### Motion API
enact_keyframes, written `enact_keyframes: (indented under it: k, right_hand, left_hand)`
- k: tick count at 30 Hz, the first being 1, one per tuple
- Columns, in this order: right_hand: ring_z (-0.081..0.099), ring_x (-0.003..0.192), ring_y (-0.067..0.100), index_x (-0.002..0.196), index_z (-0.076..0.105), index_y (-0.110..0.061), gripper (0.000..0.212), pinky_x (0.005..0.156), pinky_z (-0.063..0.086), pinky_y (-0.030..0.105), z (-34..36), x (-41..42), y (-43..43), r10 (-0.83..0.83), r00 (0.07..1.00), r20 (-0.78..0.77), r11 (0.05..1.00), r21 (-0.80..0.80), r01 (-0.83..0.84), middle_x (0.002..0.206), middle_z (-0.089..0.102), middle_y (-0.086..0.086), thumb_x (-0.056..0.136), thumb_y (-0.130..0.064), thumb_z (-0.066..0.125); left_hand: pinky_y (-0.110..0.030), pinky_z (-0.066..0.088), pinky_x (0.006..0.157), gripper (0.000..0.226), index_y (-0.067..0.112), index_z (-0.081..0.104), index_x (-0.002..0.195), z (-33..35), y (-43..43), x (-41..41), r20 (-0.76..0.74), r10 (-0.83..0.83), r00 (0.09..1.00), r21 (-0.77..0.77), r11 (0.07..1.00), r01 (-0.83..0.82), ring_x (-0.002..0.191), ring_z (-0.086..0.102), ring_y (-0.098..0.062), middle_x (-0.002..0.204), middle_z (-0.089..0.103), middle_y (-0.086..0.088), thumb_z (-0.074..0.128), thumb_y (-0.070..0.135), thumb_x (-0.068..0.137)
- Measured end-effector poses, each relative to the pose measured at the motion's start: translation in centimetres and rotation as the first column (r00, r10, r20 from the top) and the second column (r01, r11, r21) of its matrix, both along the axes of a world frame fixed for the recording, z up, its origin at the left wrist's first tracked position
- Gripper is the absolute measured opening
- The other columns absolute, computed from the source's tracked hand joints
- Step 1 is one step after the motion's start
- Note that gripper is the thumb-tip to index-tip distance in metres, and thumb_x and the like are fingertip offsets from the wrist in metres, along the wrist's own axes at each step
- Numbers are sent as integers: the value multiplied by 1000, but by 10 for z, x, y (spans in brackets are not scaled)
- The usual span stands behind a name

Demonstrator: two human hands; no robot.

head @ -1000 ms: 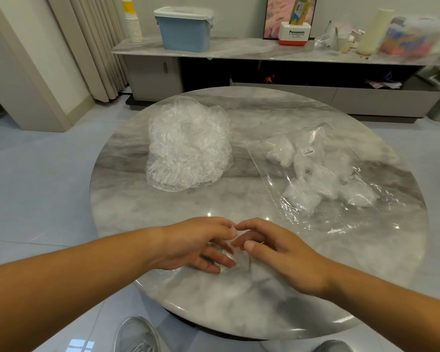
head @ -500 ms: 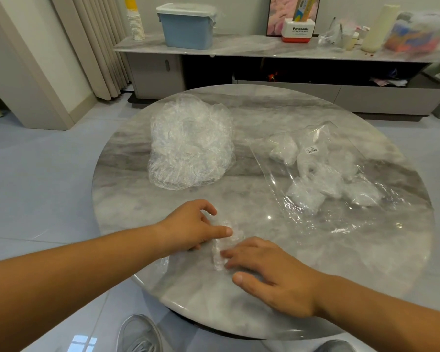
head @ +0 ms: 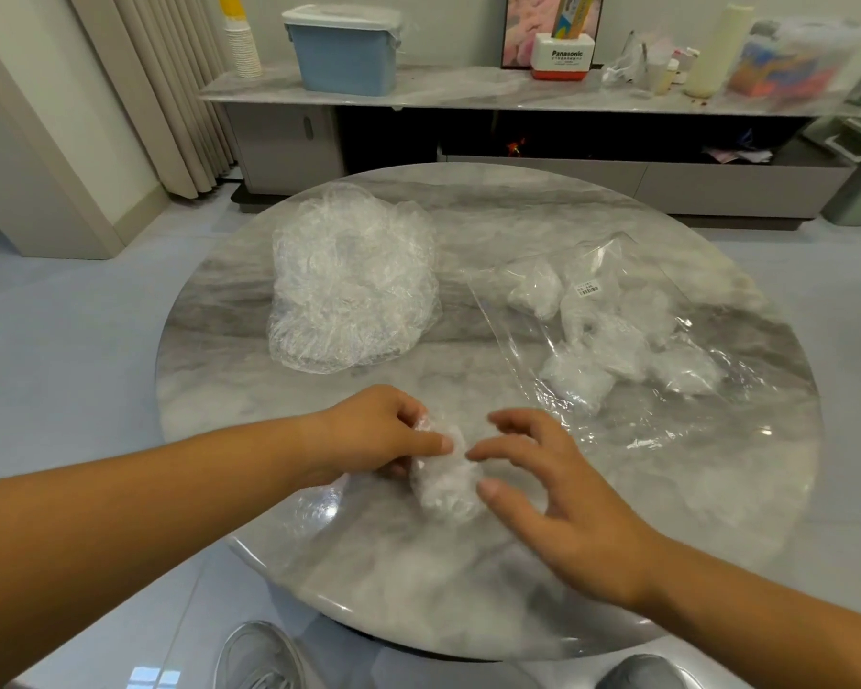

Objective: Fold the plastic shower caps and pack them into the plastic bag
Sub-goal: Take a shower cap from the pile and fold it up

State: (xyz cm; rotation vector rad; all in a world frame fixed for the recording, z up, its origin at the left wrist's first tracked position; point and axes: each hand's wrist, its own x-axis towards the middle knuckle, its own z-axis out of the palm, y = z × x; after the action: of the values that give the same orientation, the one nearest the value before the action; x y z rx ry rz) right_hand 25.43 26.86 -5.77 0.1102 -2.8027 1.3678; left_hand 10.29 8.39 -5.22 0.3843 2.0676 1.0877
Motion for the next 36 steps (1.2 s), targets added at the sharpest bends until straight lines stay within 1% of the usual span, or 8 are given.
enact_keyframes:
  k: [3,6,12,16,20,25,31,36]
  right_hand:
    - [51,124,-9,108,76,-36,37,100,41,18,17,-11,8,-37,971,237,941,-319,113,127,61,-24,90,-62,57]
    - [67,113,15,101,80,-26,40,98,54,41,26,-11,21,-39,959,281,844,-505,182,117,74,-7,87,-58,62]
    - [70,103,14,96,82,-25,45,96,51,37,50,-4,49,-153,966,208,891,-394,226,105,77,-5,92,-58,52]
    - [69,88,17,83,83,-23,50,89,50,34,55,-14,95,-428,883,193,780,-413,469,96,78,2,100,-51,46]
    - [66,95,29,82,82,-15,62,99,52,44,47,-17,137,-472,835,282,713,-436,550,97,77,11,105,-51,38]
    - [69,94,31,81,82,-14,69,98,53,44,35,-3,149,-400,846,352,796,-325,512,94,77,12,103,-58,33]
    - [64,94,8,78,82,-20,83,108,41,36,27,13,158,-254,872,418,934,-127,333,84,75,-14,88,-77,23]
    - [61,108,8,83,82,-27,95,113,37,38,18,13,163,-173,862,475,979,-14,205,100,74,-14,81,-93,14]
  left_hand:
    - [-35,52,74,35,-2,72,103,14,9,4,89,52,995,152,986,-65,77,62,-21,86,71,-15,80,27,84]
    - [-40,56,89,23,7,74,105,28,27,14,139,53,989,238,968,-85,86,64,-22,100,74,-18,75,24,89]
    - [-25,54,65,13,16,69,91,37,65,33,185,71,980,325,937,-129,66,61,-9,78,67,2,69,29,94]
    - [-26,43,82,32,10,67,100,31,86,36,-228,-50,972,162,983,88,91,54,-15,101,58,-1,52,39,102]
    - [-31,14,122,39,34,63,132,15,108,48,-574,-526,628,-243,842,482,151,13,-16,164,22,-1,40,49,104]
    - [-35,-5,125,54,31,51,145,2,126,64,-573,-732,368,-525,673,521,153,-20,-18,168,-15,-7,29,59,103]
    - [-42,1,126,80,16,22,160,-8,125,69,-597,-792,130,-723,601,339,155,-13,-28,166,-18,-14,16,68,100]
    - [-48,25,122,85,10,22,160,-12,125,67,-700,-712,52,-665,676,317,153,16,-37,167,6,-20,15,68,99]
